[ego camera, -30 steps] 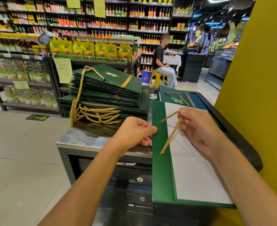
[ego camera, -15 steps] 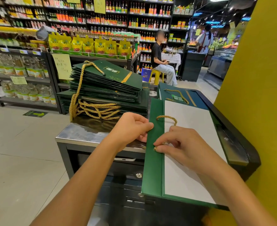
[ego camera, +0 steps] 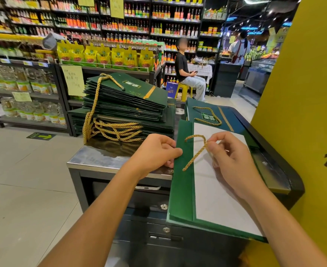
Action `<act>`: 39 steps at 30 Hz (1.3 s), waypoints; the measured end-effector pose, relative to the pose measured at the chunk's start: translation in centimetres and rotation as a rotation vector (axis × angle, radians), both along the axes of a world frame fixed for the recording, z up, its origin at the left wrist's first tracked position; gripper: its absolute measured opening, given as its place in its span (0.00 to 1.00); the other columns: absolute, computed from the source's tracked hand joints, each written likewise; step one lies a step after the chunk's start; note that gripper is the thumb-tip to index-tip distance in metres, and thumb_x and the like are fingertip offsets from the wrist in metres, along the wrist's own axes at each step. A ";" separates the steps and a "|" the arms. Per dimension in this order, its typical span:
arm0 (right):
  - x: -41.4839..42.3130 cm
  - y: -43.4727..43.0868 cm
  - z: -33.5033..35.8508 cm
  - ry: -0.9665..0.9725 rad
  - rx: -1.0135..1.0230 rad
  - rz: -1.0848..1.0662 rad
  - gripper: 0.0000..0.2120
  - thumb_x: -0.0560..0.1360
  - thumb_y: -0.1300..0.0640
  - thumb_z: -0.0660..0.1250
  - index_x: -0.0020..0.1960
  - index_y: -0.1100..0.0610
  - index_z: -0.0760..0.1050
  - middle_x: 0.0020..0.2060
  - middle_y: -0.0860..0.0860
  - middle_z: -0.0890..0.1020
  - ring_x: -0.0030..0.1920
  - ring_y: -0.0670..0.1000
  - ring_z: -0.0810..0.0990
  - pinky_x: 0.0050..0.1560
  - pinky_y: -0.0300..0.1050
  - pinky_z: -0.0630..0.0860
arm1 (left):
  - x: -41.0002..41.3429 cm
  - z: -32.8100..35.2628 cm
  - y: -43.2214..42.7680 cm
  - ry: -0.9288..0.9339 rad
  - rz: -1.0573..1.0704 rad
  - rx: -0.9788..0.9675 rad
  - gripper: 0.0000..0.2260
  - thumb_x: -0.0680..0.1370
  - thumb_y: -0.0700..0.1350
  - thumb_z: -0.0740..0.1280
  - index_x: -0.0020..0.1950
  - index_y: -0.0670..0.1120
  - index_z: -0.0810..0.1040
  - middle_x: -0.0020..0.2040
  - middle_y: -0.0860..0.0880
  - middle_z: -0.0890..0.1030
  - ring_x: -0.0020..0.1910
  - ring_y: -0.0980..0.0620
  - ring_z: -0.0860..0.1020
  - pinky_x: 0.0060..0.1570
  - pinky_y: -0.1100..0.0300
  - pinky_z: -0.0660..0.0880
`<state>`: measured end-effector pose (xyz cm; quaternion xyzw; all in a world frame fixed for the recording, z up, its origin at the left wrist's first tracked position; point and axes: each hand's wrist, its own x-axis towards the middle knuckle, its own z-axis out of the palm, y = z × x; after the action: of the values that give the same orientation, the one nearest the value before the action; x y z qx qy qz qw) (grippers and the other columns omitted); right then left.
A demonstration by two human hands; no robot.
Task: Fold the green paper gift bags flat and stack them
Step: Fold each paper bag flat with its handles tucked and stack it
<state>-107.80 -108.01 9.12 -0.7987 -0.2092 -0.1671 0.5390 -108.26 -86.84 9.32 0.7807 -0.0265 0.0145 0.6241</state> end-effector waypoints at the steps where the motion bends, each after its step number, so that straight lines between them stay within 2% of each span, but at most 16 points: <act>1: 0.0 0.1 -0.1 0.002 -0.012 0.001 0.05 0.82 0.56 0.66 0.48 0.48 0.78 0.31 0.50 0.74 0.34 0.52 0.72 0.38 0.48 0.70 | 0.0 0.0 0.0 0.003 0.000 0.000 0.05 0.78 0.38 0.72 0.53 0.40 0.80 0.34 0.45 0.83 0.30 0.52 0.78 0.35 0.60 0.80; 4: 0.0 0.0 -0.1 0.008 -0.083 -0.028 0.02 0.79 0.54 0.70 0.47 0.48 0.79 0.28 0.46 0.71 0.31 0.46 0.68 0.33 0.39 0.66 | 0.0 -0.1 0.1 -0.001 0.005 0.003 0.04 0.78 0.38 0.72 0.53 0.41 0.81 0.35 0.45 0.84 0.30 0.53 0.79 0.35 0.59 0.80; 5: 0.0 -0.2 0.0 0.022 -0.113 -0.066 0.02 0.78 0.53 0.71 0.49 0.47 0.79 0.28 0.46 0.71 0.31 0.46 0.68 0.32 0.39 0.66 | -0.1 -0.1 0.1 -0.009 0.005 0.007 0.04 0.78 0.38 0.72 0.53 0.41 0.81 0.35 0.45 0.84 0.30 0.53 0.79 0.35 0.59 0.80; 8: 0.1 -1.7 0.4 0.068 -0.284 -0.243 0.10 0.76 0.50 0.73 0.55 0.47 0.77 0.35 0.49 0.76 0.35 0.47 0.73 0.34 0.41 0.68 | -0.1 -0.2 0.1 -0.040 0.002 0.016 0.05 0.79 0.38 0.71 0.54 0.40 0.82 0.37 0.45 0.86 0.30 0.54 0.80 0.36 0.60 0.80; 12: 0.4 -4.8 0.7 0.098 -0.470 -0.484 0.20 0.77 0.44 0.70 0.64 0.55 0.77 0.46 0.51 0.79 0.44 0.49 0.76 0.42 0.46 0.71 | -0.1 -0.4 0.1 -0.076 0.019 -0.009 0.05 0.79 0.38 0.71 0.55 0.40 0.82 0.41 0.43 0.87 0.34 0.51 0.82 0.38 0.59 0.81; 14: 0.3 -6.0 0.9 0.148 -0.523 -0.581 0.25 0.77 0.41 0.68 0.65 0.58 0.77 0.43 0.51 0.80 0.42 0.49 0.77 0.43 0.48 0.75 | -0.3 -0.4 0.1 -0.086 0.035 -0.030 0.04 0.79 0.38 0.71 0.53 0.40 0.82 0.41 0.43 0.87 0.34 0.51 0.81 0.37 0.60 0.80; 16: 0.0 -6.8 1.0 0.211 -0.517 -0.614 0.28 0.77 0.39 0.68 0.59 0.64 0.79 0.36 0.56 0.82 0.37 0.55 0.80 0.41 0.54 0.80 | -0.4 -0.4 0.2 -0.087 0.055 -0.047 0.03 0.79 0.39 0.71 0.51 0.40 0.82 0.39 0.42 0.86 0.32 0.52 0.80 0.35 0.61 0.78; 19: -0.5 -6.7 1.4 0.275 -0.442 -0.602 0.28 0.75 0.40 0.71 0.50 0.68 0.81 0.37 0.62 0.83 0.37 0.62 0.81 0.40 0.58 0.81 | -0.5 -0.4 0.3 -0.097 0.082 -0.071 0.03 0.79 0.40 0.72 0.48 0.40 0.83 0.41 0.38 0.85 0.34 0.49 0.79 0.34 0.61 0.78; 22: -0.9 -6.5 2.3 0.333 -0.256 -0.567 0.20 0.75 0.46 0.73 0.48 0.66 0.80 0.42 0.60 0.83 0.39 0.57 0.80 0.40 0.54 0.79 | -0.6 -0.1 0.5 -0.081 0.082 -0.132 0.05 0.79 0.41 0.72 0.49 0.39 0.84 0.40 0.42 0.86 0.35 0.49 0.80 0.39 0.59 0.79; 24: -1.4 -6.6 3.2 0.360 -0.058 -0.516 0.11 0.77 0.52 0.73 0.50 0.59 0.78 0.40 0.54 0.82 0.38 0.49 0.78 0.35 0.45 0.74 | -0.7 0.2 0.4 -0.038 0.070 -0.170 0.08 0.79 0.44 0.73 0.50 0.40 0.85 0.42 0.38 0.85 0.36 0.46 0.78 0.43 0.53 0.78; 27: -1.9 -6.8 4.8 0.288 0.114 -0.458 0.11 0.78 0.54 0.71 0.59 0.55 0.77 0.40 0.53 0.83 0.40 0.48 0.80 0.35 0.41 0.72 | -0.9 1.1 0.1 -0.023 0.087 -0.217 0.08 0.78 0.48 0.73 0.49 0.44 0.86 0.40 0.39 0.81 0.34 0.45 0.72 0.40 0.54 0.74; 29: -2.0 -6.9 6.3 0.234 0.199 -0.430 0.12 0.79 0.54 0.70 0.62 0.52 0.75 0.42 0.54 0.84 0.42 0.48 0.81 0.37 0.43 0.75 | -1.0 2.2 -0.2 -0.085 0.119 -0.245 0.07 0.78 0.47 0.74 0.48 0.45 0.87 0.36 0.45 0.77 0.35 0.47 0.68 0.34 0.57 0.69; 31: -2.1 -7.0 8.1 0.178 0.279 -0.405 0.12 0.80 0.54 0.70 0.62 0.50 0.73 0.43 0.53 0.84 0.42 0.48 0.82 0.37 0.42 0.75 | -1.2 4.0 -0.6 -0.159 0.131 -0.268 0.05 0.78 0.45 0.73 0.49 0.44 0.87 0.34 0.48 0.76 0.32 0.53 0.68 0.29 0.62 0.67; 33: -2.3 -7.2 9.9 0.118 0.365 -0.374 0.12 0.80 0.54 0.69 0.62 0.50 0.74 0.41 0.52 0.84 0.36 0.46 0.81 0.31 0.39 0.74 | -1.5 6.3 -1.0 -0.235 0.121 -0.276 0.06 0.78 0.44 0.72 0.52 0.43 0.86 0.33 0.48 0.77 0.28 0.55 0.70 0.27 0.64 0.67; 35: -2.9 -7.4 11.7 0.056 0.491 -0.305 0.10 0.80 0.58 0.69 0.61 0.51 0.75 0.36 0.52 0.81 0.28 0.45 0.75 0.25 0.36 0.70 | -1.8 8.6 -1.2 -0.326 0.116 -0.255 0.07 0.78 0.44 0.72 0.53 0.43 0.85 0.33 0.47 0.79 0.27 0.54 0.73 0.25 0.63 0.69; 39: -3.9 -7.9 13.7 -0.056 0.607 -0.231 0.04 0.81 0.60 0.65 0.53 0.53 0.77 0.31 0.50 0.81 0.27 0.49 0.72 0.27 0.43 0.67 | -2.5 11.0 -1.2 -0.449 0.126 -0.236 0.07 0.78 0.44 0.72 0.54 0.42 0.84 0.36 0.46 0.84 0.32 0.50 0.80 0.27 0.62 0.73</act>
<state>-111.68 -115.92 22.86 -0.6152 -0.0727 -0.3036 0.7239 -110.77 -88.06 20.31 0.6800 -0.1137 0.2293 0.6871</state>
